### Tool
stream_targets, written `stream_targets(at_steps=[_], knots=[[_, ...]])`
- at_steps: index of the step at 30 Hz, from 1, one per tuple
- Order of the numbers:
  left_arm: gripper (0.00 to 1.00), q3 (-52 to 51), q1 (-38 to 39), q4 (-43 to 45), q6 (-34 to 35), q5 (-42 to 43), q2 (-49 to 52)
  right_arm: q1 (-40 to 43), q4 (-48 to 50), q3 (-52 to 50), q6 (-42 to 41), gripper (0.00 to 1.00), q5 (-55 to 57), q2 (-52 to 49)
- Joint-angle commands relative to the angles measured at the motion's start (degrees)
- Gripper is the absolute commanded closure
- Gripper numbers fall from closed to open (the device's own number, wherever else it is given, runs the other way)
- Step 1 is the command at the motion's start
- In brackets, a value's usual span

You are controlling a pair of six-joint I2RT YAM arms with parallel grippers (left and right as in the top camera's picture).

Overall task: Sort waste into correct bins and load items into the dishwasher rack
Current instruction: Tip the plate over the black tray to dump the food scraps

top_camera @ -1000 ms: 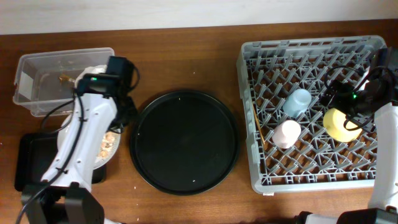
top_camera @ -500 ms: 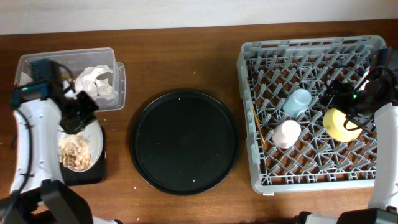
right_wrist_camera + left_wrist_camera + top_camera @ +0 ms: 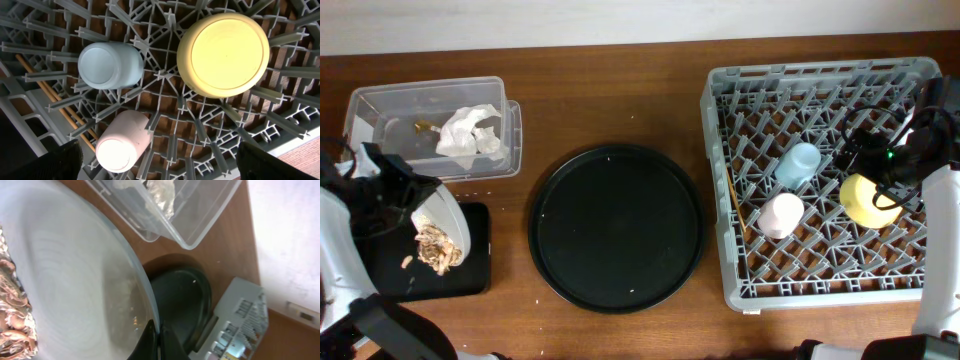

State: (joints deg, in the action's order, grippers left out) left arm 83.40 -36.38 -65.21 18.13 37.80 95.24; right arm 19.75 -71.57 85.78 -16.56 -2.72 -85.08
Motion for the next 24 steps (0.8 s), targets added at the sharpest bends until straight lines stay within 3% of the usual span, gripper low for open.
stream_targets(at_steps=[1, 3, 6, 10, 24], knots=[[1.00, -0.50, -3.61, 0.79, -2.03, 9.64, -1.07, 0.20, -0.02, 0.37, -0.44, 0.01, -0.07, -0.04], [1.00, -2.71, -6.47, 1.92, -4.17, 16.13, -1.07, 0.20, -0.02, 0.37, -0.46, 0.01, -0.07, -0.04], [1.00, -6.01, -9.53, 3.13, -4.15, 16.85, -1.07, 0.22, -0.02, 0.37, -0.44, 0.01, -0.07, -0.04], [1.00, -10.54, -11.89, 8.37, -5.35, 25.90, -1.07, 0.22, -0.02, 0.37, -0.46, 0.01, -0.07, -0.04], [1.00, -10.62, -12.13, 6.62, -8.87, 31.45, -1.07, 0.22, -0.02, 0.37, -0.44, 0.01, -0.07, -0.04]])
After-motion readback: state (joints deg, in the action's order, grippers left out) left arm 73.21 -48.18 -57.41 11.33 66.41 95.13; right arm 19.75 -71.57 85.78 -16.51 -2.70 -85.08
